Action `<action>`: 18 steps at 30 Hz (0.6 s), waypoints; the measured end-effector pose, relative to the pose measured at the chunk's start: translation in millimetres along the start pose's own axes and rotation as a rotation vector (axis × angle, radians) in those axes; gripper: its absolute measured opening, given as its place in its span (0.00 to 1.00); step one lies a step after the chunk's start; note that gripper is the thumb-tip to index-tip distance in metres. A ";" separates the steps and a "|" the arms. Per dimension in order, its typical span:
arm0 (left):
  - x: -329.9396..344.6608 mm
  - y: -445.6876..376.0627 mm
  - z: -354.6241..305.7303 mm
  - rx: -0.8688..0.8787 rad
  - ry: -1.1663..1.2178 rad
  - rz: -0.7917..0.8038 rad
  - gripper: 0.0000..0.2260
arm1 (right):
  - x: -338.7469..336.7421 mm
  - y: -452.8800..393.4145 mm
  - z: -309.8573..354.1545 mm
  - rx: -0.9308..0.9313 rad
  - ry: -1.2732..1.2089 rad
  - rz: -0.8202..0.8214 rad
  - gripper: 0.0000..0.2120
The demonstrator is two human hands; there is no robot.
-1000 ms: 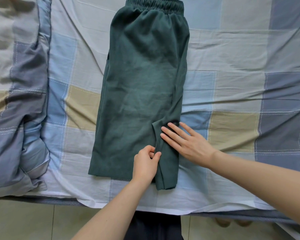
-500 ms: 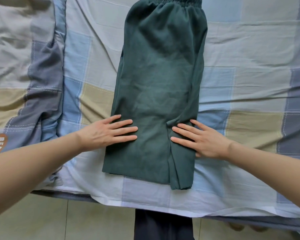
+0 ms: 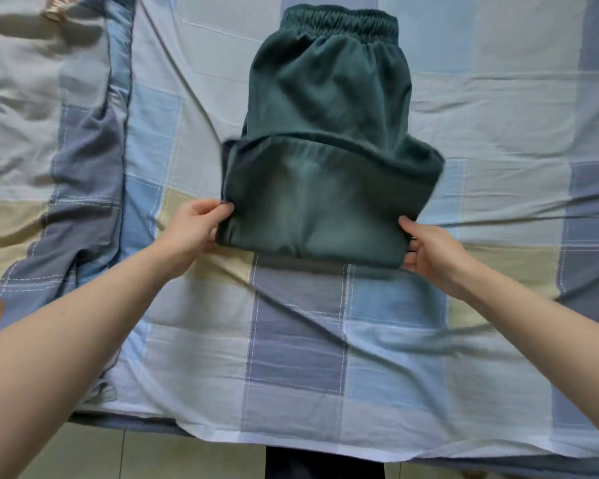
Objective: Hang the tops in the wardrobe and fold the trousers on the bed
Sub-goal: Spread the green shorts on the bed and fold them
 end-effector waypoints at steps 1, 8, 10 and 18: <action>-0.1 -6.7 3.8 -0.049 0.008 -0.034 0.08 | -0.6 -3.6 -0.2 0.065 -0.029 -0.004 0.13; -13.6 -2.3 23.9 -0.041 -0.012 -0.132 0.08 | -23.1 11.3 20.5 -0.215 0.240 -0.310 0.09; -30.1 4.5 16.0 0.086 -0.216 -0.242 0.02 | -32.9 33.3 55.8 -0.589 0.754 -0.456 0.12; 26.8 13.8 -39.5 1.292 -1.837 0.075 0.32 | 43.4 41.8 59.2 -1.294 2.133 0.005 0.29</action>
Point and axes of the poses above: each hand's wrist, its own y-axis away from the middle knuckle, its own x-axis out of the palm, z = x × y, the point moved 8 cm from there along -y, towards the middle knuckle, and after that the axes turned 1 degree about -y, right-handed, at the moved point
